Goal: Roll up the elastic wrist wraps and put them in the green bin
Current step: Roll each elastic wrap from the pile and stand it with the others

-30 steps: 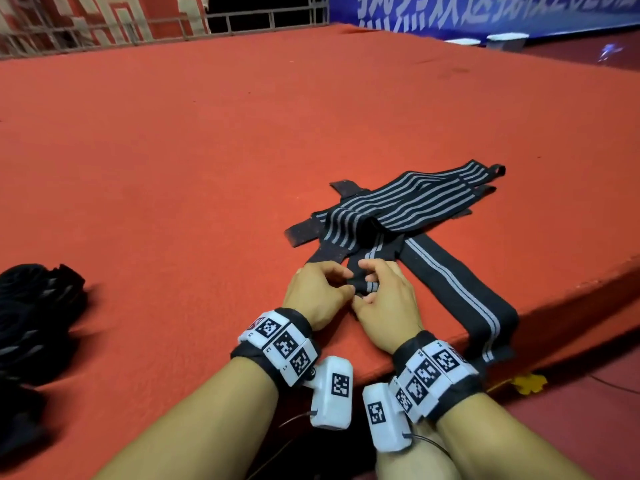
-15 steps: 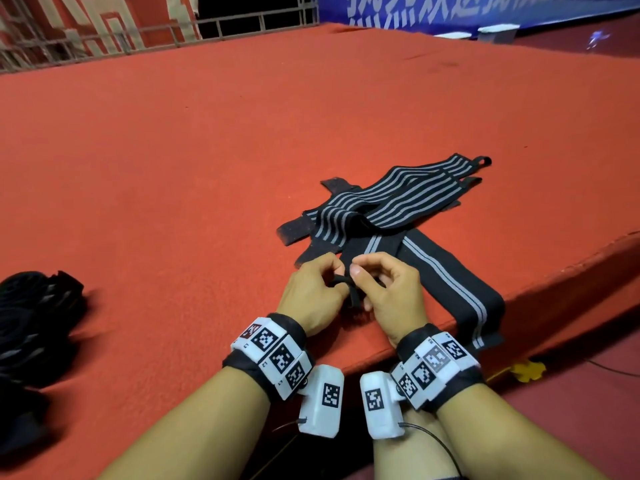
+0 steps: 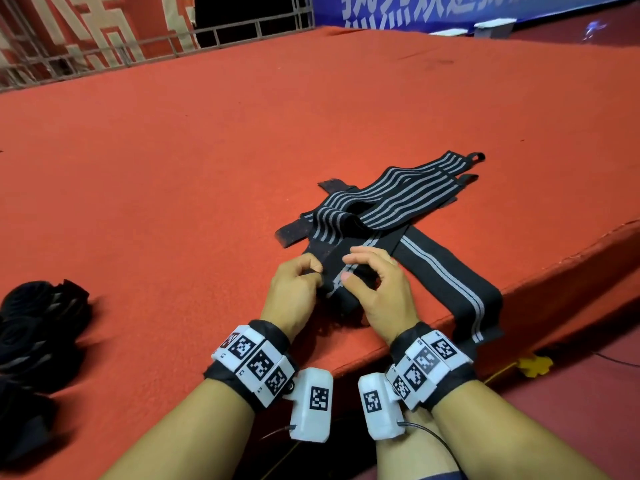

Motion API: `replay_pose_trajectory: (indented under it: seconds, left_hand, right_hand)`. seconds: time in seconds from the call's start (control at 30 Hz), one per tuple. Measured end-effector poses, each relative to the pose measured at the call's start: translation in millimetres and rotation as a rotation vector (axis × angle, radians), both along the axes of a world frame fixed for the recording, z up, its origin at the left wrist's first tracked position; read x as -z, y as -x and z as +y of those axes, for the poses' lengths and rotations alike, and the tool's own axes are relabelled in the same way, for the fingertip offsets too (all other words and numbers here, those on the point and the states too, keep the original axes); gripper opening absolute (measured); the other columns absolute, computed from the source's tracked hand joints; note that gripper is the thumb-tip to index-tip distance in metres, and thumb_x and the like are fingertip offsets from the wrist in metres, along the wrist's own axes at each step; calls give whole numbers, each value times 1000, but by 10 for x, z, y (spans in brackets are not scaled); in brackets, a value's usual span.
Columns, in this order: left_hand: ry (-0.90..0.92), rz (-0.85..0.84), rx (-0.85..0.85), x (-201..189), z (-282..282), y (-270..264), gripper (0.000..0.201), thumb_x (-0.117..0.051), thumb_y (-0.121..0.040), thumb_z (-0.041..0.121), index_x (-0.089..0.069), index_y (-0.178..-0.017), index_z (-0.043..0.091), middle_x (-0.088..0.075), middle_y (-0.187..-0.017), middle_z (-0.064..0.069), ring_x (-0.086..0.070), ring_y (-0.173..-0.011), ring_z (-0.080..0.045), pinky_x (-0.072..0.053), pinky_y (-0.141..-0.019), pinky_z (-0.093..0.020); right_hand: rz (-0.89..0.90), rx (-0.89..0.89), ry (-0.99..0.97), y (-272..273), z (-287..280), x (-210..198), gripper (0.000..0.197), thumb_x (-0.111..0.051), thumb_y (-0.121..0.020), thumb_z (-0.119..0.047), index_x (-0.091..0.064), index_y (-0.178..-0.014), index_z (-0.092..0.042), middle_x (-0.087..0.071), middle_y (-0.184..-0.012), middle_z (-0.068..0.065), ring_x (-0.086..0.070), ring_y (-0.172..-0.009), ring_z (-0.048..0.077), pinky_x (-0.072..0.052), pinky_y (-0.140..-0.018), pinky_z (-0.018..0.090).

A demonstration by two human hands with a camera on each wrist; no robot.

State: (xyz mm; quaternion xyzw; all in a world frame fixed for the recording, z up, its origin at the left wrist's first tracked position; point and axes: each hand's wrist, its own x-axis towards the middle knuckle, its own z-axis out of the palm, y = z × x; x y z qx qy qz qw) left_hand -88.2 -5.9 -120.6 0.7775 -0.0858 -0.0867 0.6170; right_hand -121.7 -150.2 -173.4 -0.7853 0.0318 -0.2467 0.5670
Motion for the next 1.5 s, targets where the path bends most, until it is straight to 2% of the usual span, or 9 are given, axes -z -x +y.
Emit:
replay_pose_trajectory:
  seconds: [0.17,0.4,0.53,0.73,0.83,1.0,1.23,1.33,1.5]
  left_hand:
    - [127,25,-73,-6,-58,-80,26,-56,-89,-5,-57,-74,17,-63,-76,-9,-57,-70,-24,-45,-64,-37]
    - [135,-44,134,-7,-92,-52,8,-63,-78,5,-55,-78,8,-50,-64,0,-44,-57,-9,-36,-51,-18]
    - [165,-40,249,-55,-208,26,10,-58,-69,10,-56,-78,7,-52,-62,4,-45,-54,-7,-38,-50,-16]
    - [-8,-219,333,50,-610,139,9,-74,-86,9,-66,-82,7,-46,-68,7,-42,-63,-6,-36,-63,-16]
    - [-35,-290,272,87,-766,195,14,-76,-81,23,-68,-79,12,-50,-71,11,-44,-61,2,-35,-64,-15]
    - [-73,-338,237,120,-845,292,13,-78,-86,19,-71,-78,26,-54,-84,6,-49,-68,3,-36,-69,-14]
    - [-48,-231,301,184,-810,327,8,-75,-83,23,-71,-77,28,-58,-81,3,-54,-72,-2,-46,-72,-33]
    - [-2,-180,341,152,-804,369,5,-75,-84,20,-71,-83,16,-64,-81,-4,-56,-72,-9,-49,-73,-32]
    - [-28,-148,463,97,-702,367,7,-73,-86,13,-69,-86,7,-60,-78,3,-57,-69,-12,-48,-69,-32]
  right_hand:
    - [-2,-143,6,81,18,-102,30,-71,-78,-42,-71,-105,-31,-70,-109,-14,-62,-112,9,-45,-98,24]
    - [47,122,-21,85,13,-55,22,-78,-77,-6,-71,-86,-25,-72,-86,-11,-67,-86,8,-53,-82,29]
    - [6,253,89,279,-117,-120,24,-78,-74,-4,-70,-81,-25,-68,-86,-12,-63,-86,9,-45,-80,22]
    - [31,469,152,517,-602,-161,39,-72,-70,3,-69,-94,-27,-63,-104,-9,-55,-108,24,-39,-91,19]
    - [285,614,123,601,-887,-141,47,-74,-76,-9,-62,-119,-22,-55,-124,5,-45,-121,32,-38,-104,38]
    - [424,580,184,709,-964,-83,47,-69,-83,-13,-56,-128,-14,-51,-128,14,-44,-124,38,-33,-106,39]
    - [373,546,-111,763,-950,-290,26,-56,-99,-30,-70,-112,-11,-69,-118,14,-58,-116,34,-40,-95,36]
    - [419,465,-137,734,-865,-278,47,-65,-92,-49,-68,-115,-8,-73,-109,10,-62,-112,32,-47,-98,40]
    - [374,206,-458,667,-733,-259,55,-76,-72,-52,-71,-78,2,-72,-80,27,-70,-79,45,-57,-77,63]
